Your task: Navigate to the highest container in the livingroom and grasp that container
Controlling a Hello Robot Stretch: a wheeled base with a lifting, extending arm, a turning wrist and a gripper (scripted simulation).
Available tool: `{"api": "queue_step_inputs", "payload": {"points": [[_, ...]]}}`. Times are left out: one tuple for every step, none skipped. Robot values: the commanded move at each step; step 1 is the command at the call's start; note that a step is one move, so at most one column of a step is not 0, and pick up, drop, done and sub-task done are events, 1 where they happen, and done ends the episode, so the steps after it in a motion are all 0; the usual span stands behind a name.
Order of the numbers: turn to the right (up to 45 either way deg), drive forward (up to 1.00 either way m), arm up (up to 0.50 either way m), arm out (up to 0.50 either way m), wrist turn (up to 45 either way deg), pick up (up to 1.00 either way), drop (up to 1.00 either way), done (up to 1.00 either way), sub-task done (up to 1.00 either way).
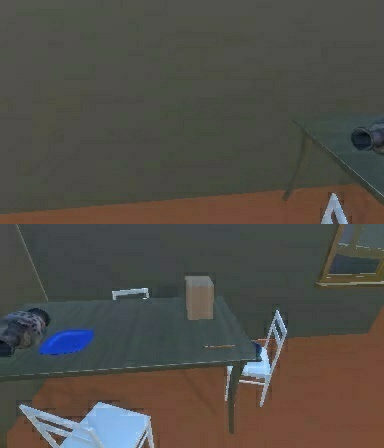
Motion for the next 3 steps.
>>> {"api": "queue_step_inputs", "payload": {"points": [[6.0,0.0,0.0,0.0,0.0,0.0,0.0,0.0,0.0],[0.0,0.6,0.0,0.0,0.0,0.0,0.0,0.0,0.0],[-21.0,0.0,0.0,0.0,0.0,0.0,0.0,0.0,0.0]]}}
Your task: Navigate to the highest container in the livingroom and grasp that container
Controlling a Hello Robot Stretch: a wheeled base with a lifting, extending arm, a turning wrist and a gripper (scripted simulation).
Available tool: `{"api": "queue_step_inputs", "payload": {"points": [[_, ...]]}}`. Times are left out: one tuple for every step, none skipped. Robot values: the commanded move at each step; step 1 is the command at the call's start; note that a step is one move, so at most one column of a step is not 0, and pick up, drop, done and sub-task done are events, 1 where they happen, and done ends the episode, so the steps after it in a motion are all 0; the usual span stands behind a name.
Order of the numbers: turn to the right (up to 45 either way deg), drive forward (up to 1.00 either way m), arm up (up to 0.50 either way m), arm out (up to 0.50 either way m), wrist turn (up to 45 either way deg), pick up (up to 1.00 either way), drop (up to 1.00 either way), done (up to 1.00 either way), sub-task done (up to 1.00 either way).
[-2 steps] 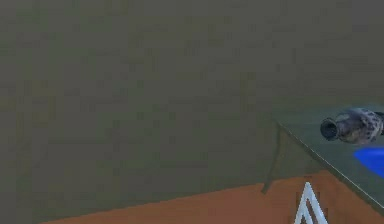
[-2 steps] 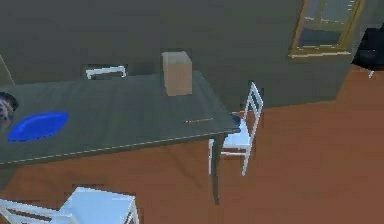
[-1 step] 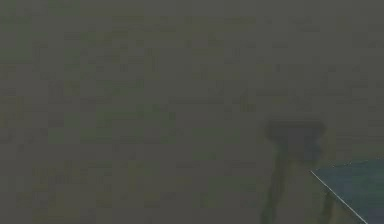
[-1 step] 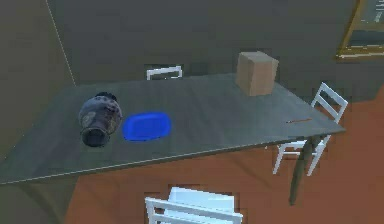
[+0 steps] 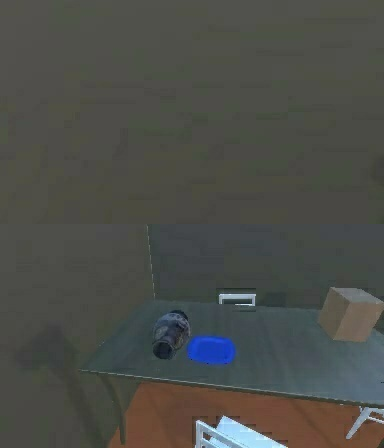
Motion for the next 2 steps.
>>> {"api": "queue_step_inputs", "payload": {"points": [[0.0,0.0,0.5,0.0,0.0,0.0,0.0,0.0,0.0],[0.0,0.0,0.38,0.0,0.0,0.0,0.0,0.0,0.0]]}}
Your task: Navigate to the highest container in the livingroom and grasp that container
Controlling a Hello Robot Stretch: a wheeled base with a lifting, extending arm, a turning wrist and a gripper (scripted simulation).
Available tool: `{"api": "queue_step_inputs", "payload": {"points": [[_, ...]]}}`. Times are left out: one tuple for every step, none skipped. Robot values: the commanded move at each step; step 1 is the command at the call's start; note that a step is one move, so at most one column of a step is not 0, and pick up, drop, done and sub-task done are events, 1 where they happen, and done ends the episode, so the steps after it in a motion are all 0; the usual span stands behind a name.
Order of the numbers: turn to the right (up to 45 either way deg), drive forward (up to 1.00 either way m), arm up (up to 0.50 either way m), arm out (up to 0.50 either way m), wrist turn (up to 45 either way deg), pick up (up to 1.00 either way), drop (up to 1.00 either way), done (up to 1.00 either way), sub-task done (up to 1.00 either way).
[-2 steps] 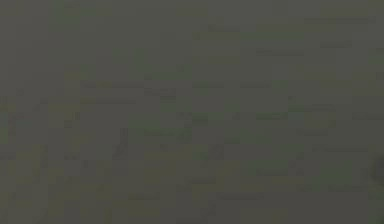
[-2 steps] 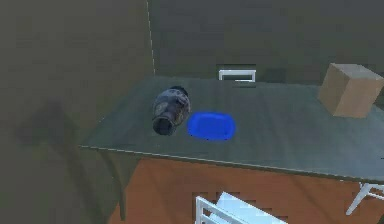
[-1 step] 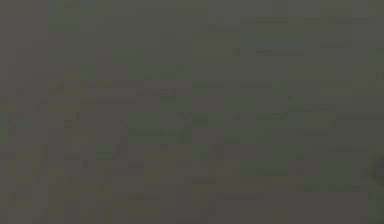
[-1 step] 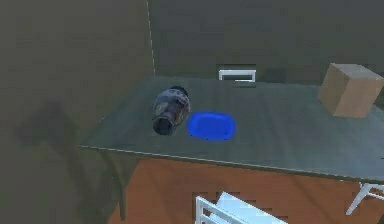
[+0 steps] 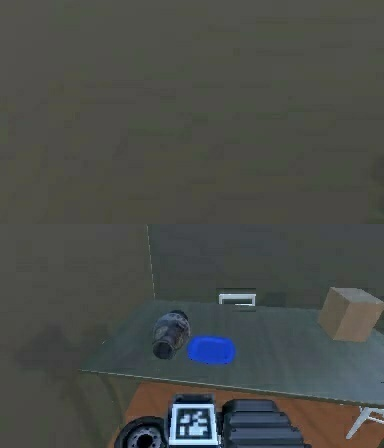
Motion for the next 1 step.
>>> {"api": "queue_step_inputs", "payload": {"points": [[0.0,0.0,0.0,0.48,0.0,0.0,0.0,0.0,0.0]]}}
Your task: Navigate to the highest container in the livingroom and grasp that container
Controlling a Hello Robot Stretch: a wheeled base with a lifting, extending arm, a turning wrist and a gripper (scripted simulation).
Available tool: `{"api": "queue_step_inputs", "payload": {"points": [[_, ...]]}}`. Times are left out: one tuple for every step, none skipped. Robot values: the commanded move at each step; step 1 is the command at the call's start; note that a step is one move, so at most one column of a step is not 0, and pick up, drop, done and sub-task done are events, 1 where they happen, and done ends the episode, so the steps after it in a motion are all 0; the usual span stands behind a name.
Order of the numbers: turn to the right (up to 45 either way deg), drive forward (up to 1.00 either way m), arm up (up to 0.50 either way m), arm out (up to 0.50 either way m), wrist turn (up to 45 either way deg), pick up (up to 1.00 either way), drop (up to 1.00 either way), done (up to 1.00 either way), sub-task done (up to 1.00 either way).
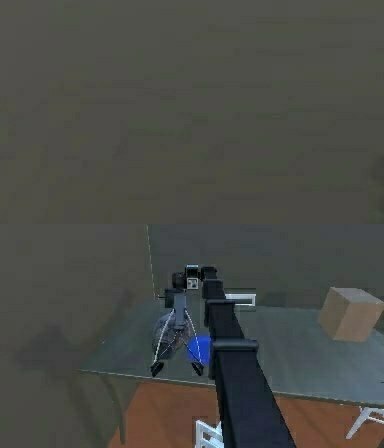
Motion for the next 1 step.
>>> {"api": "queue_step_inputs", "payload": {"points": [[0.0,0.0,0.0,0.0,45.0,0.0,0.0,0.0,0.0]]}}
